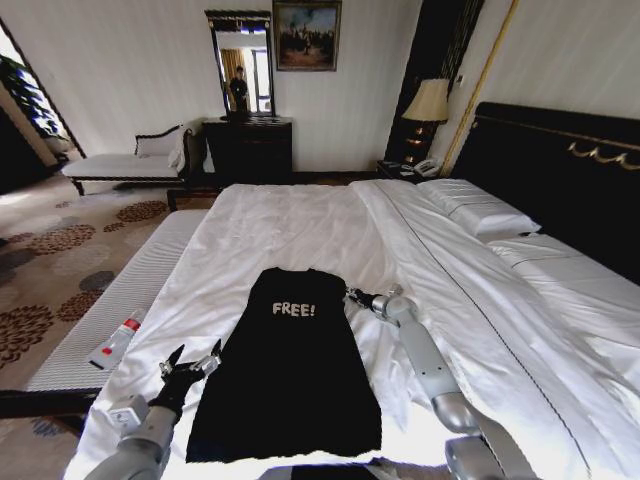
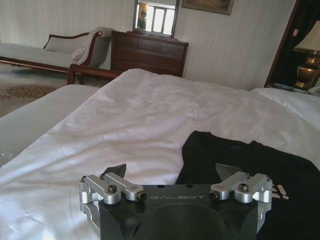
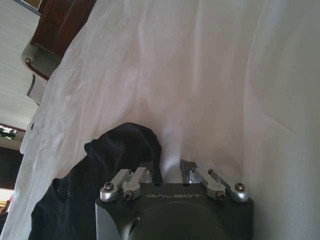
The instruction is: Fold the clothes on the bed.
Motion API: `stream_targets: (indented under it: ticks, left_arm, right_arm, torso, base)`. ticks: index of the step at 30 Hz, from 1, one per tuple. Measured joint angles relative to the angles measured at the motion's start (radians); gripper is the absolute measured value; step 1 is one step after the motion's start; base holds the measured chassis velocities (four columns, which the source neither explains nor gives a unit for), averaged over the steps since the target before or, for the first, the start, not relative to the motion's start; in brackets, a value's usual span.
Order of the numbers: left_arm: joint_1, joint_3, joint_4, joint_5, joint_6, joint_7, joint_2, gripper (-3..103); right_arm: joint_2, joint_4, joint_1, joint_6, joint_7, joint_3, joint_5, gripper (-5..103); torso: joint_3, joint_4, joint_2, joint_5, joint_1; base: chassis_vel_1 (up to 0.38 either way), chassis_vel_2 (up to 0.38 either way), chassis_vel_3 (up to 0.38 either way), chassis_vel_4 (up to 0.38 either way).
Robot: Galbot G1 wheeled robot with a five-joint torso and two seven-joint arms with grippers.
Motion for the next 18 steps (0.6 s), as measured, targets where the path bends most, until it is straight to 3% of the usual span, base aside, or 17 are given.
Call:
stream_targets:
  ticks: [10,18]
  left_arm:
    - [-0.002,-0.001,0.003,0.003,0.0,0.0,0.0,100]
    - [0.006,-0.015,-0.003,-0.001,0.0,0.001,-0.008,100]
  right_arm:
    - [0.0,0.006,0.006,0.0,0.002,-0.01,0.0,2]
    - [-0.002,0.011,0.01,-0.003,0.006,-0.025,-0.001,0]
  torso:
    - [0.0,0.0,0.0,0.0,0.0]
    - [0.0,0.0,0.0,0.0,0.0]
  base:
    - [0.0,0.0,0.0,0.0]
    - [0.0,0.0,0.0,0.0]
